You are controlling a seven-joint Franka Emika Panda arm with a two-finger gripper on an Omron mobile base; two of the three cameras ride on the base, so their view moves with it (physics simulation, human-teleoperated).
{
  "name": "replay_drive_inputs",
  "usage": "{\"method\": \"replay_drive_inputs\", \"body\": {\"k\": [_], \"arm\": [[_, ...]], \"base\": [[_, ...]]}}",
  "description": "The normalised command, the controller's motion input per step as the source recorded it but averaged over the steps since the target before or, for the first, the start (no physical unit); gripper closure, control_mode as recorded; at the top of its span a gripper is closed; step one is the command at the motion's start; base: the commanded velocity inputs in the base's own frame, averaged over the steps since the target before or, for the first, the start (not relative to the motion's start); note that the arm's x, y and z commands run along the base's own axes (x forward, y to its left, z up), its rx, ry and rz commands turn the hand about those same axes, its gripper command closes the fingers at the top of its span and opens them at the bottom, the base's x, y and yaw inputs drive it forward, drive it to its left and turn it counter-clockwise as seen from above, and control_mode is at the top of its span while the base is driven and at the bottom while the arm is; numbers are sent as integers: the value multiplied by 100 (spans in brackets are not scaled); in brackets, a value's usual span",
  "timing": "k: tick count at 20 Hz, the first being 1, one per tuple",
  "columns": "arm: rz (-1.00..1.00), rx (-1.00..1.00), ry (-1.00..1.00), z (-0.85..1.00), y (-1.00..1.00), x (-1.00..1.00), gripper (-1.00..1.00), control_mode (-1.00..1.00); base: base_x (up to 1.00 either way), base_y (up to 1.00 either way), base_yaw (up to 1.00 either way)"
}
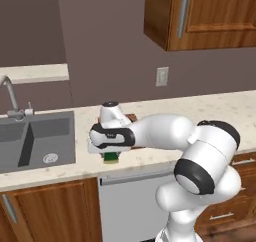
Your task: Pick up the sponge from the counter and clean the cutting board by briefly scrubbing or pressing down on the cutting board. Once finished, release the sponge.
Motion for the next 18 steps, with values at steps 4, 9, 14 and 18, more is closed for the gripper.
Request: {"method": "replay_drive_inputs", "body": {"k": [4,9,14,18], "arm": [[0,0,0,0,0,0,100,100],[0,0,0,0,0,0,100,100],[0,0,0,0,0,0,100,100],[0,0,0,0,0,0,100,100]], "base": [[38,10,0],[50,27,-1],[39,52,-1],[9,64,0]]}}
